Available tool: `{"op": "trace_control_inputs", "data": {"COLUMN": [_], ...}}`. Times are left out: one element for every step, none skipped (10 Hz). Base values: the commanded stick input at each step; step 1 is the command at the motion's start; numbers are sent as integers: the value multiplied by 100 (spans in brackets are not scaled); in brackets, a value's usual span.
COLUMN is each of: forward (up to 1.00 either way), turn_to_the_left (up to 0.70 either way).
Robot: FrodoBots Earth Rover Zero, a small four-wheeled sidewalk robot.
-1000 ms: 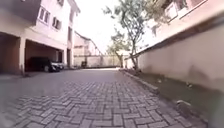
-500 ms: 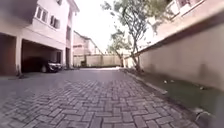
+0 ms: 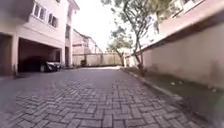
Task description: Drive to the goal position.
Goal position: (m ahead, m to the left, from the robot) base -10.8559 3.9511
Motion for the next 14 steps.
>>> {"op": "trace_control_inputs", "data": {"forward": [70, 70, 70, 70, 70, 70, 70, 70, 70, 70, 70, 70, 70, 70], "turn_to_the_left": [0, 0, 0, 0, 0, 0, 0, 0, 0, 0, 0, 0, 0, 0]}}
